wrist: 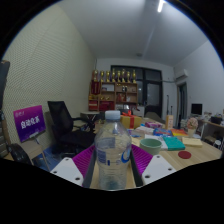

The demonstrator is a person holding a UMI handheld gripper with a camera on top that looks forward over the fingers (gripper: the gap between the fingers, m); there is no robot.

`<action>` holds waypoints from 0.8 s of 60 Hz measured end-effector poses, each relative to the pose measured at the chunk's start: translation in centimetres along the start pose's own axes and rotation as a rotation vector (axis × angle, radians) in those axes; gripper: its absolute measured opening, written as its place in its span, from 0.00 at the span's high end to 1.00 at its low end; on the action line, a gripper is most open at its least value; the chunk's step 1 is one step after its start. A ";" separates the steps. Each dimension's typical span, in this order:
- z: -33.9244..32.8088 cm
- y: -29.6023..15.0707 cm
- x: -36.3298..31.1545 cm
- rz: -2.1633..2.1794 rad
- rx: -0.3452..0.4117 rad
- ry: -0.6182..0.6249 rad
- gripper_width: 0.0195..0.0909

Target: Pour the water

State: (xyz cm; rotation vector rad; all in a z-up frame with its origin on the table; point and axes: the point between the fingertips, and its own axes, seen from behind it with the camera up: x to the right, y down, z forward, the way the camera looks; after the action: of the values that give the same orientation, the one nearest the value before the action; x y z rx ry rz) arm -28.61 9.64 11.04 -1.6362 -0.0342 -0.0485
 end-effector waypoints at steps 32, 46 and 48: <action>5.2 -9.9 -1.8 1.010 -0.147 -0.351 0.64; 7.2 -10.9 2.6 1.979 -0.208 -0.408 0.64; 6.9 -10.7 2.9 2.098 -0.220 -0.428 0.64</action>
State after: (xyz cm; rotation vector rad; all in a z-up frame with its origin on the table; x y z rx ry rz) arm -26.22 17.18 21.35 -1.1415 1.3474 1.8885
